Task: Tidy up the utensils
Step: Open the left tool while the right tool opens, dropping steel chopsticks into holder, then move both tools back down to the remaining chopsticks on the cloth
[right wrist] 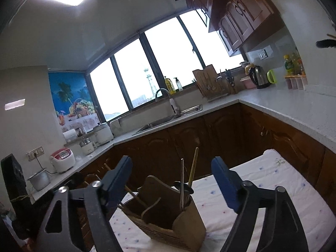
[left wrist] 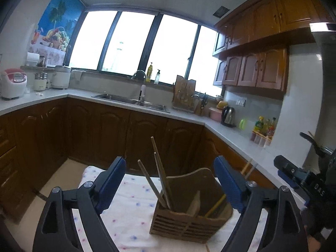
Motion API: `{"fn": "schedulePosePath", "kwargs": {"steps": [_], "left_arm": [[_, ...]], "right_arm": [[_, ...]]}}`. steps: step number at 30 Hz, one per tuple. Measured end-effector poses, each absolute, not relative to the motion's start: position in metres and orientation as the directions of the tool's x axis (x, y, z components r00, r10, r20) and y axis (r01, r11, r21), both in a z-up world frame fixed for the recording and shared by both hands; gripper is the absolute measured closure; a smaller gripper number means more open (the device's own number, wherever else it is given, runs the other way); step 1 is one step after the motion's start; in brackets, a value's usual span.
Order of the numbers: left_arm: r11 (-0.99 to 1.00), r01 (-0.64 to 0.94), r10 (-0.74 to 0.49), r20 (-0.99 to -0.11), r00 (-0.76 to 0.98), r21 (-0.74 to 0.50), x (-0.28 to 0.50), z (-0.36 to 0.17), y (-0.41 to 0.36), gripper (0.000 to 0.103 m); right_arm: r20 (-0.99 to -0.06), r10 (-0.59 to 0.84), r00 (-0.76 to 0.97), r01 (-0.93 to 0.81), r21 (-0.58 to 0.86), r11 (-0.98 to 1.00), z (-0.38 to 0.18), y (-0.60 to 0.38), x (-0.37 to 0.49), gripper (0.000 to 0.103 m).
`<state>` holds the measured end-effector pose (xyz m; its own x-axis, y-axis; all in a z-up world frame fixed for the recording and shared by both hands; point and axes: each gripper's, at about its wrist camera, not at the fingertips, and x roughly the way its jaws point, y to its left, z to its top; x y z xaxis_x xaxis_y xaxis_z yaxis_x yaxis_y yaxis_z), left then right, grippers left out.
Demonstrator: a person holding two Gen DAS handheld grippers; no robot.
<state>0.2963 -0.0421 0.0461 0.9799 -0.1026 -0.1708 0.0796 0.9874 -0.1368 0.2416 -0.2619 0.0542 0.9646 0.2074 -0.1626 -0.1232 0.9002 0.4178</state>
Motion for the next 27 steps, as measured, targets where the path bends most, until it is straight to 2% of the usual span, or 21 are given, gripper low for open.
{"fn": "schedulePosePath", "kwargs": {"steps": [6,18,27], "left_arm": [[0.990,0.072,-0.097,-0.208,0.973,-0.125,0.257,0.034,-0.035,0.005],[0.991,0.029,-0.079,-0.398,0.914,-0.132,0.207,0.013,-0.028,0.005],[0.991,0.000,-0.061,-0.464,0.884,-0.131,0.182,0.012,-0.020,0.005]], "right_arm": [[-0.174,0.207,0.963,-0.114,0.430,0.895,0.053,-0.270,0.215,0.015],[-0.318,0.234,0.919,-0.080,0.431,0.899,0.023,-0.268,0.163,0.010],[-0.426,0.235,0.874,-0.053,0.398,0.916,-0.015,-0.258,0.128,0.005]]}}
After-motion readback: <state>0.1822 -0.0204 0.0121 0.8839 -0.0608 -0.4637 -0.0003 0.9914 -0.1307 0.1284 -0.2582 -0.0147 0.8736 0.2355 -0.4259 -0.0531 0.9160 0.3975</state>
